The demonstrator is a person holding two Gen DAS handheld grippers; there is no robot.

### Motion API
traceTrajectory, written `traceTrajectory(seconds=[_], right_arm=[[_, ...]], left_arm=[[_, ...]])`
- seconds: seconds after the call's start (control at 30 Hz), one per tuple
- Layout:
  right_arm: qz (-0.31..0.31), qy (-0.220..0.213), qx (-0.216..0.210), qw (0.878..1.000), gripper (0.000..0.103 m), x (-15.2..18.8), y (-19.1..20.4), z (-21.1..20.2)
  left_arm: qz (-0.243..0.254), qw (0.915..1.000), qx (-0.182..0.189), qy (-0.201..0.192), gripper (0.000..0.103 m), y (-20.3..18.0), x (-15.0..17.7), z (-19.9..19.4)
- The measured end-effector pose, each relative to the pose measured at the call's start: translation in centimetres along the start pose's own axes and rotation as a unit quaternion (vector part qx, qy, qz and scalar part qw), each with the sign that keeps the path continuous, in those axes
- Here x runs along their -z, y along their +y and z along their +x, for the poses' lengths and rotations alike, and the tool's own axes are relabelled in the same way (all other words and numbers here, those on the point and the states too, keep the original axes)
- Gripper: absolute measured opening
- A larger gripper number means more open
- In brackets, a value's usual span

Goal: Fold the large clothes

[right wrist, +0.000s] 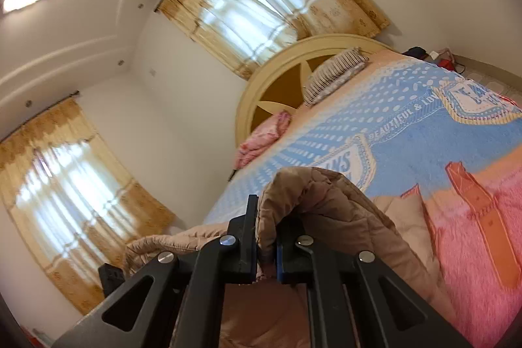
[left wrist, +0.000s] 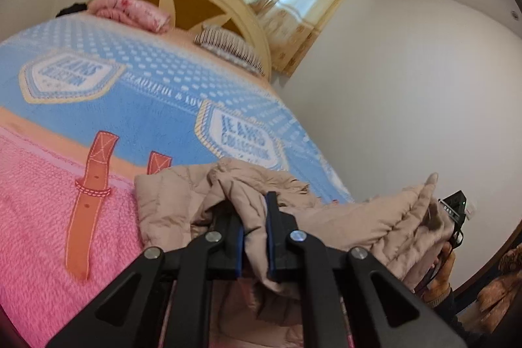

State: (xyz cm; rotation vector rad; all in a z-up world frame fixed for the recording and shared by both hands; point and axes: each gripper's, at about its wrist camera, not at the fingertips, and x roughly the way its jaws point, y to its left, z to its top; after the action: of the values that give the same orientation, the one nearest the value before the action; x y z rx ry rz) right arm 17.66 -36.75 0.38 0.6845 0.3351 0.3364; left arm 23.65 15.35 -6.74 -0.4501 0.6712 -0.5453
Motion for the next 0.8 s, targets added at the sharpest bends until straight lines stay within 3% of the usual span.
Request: traceTrajectory(seconds=[0.07, 0.17, 0.27, 0.3, 0.33, 0.4, 0.43, 0.53, 0.63, 0.8], right_arm=[[0.002, 0.006, 0.016, 1.0, 0.006, -0.3, -1.2, 2.4], [0.007, 0.011, 0.038, 0.999, 0.006, -1.2, -3.2, 5.5], [0.016, 0.019, 0.054, 0.998, 0.006, -1.7, -5.1, 8.0], [0.017, 0.022, 0.062, 0.998, 0.006, -1.9, -5.8, 9.0], [0.02, 0.026, 0.065, 0.997, 0.006, -2.0, -6.4, 9.9], [0.021, 0.035, 0.073, 0.997, 0.006, -1.9, -7.4, 11.6], [0.017, 0.039, 0.078, 0.996, 0.006, -1.8, -7.5, 12.4], [0.012, 0.049, 0.092, 0.994, 0.006, -1.1, -8.2, 14.5], [0.02, 0.054, 0.113, 0.992, 0.006, -0.6, -9.6, 16.8], [0.02, 0.06, 0.149, 0.987, 0.006, 0.2, -11.2, 19.5]], left_arm=[[-0.023, 0.9996, 0.004, 0.017, 0.016, 1.1, -0.9, 1.5], [-0.044, 0.9983, -0.003, 0.04, 0.03, 2.3, -2.2, 2.6], [-0.048, 0.9983, 0.011, 0.03, 0.046, 2.7, -3.4, 2.1], [-0.047, 0.9984, 0.01, 0.029, 0.053, 2.8, -3.7, 1.9], [-0.044, 0.9988, 0.0, 0.022, 0.069, 2.8, -4.1, 1.6], [-0.021, 0.9986, -0.047, -0.014, 0.095, 2.5, -4.6, 0.6], [-0.011, 0.9973, -0.067, -0.029, 0.103, 2.4, -4.8, 0.1], [0.001, 0.9948, -0.091, -0.046, 0.103, 1.7, -4.9, 0.0], [0.062, 0.9894, -0.121, -0.052, 0.103, -1.8, -3.8, 1.9], [0.198, 0.9675, -0.156, -0.024, 0.103, -9.0, -0.3, 9.2]])
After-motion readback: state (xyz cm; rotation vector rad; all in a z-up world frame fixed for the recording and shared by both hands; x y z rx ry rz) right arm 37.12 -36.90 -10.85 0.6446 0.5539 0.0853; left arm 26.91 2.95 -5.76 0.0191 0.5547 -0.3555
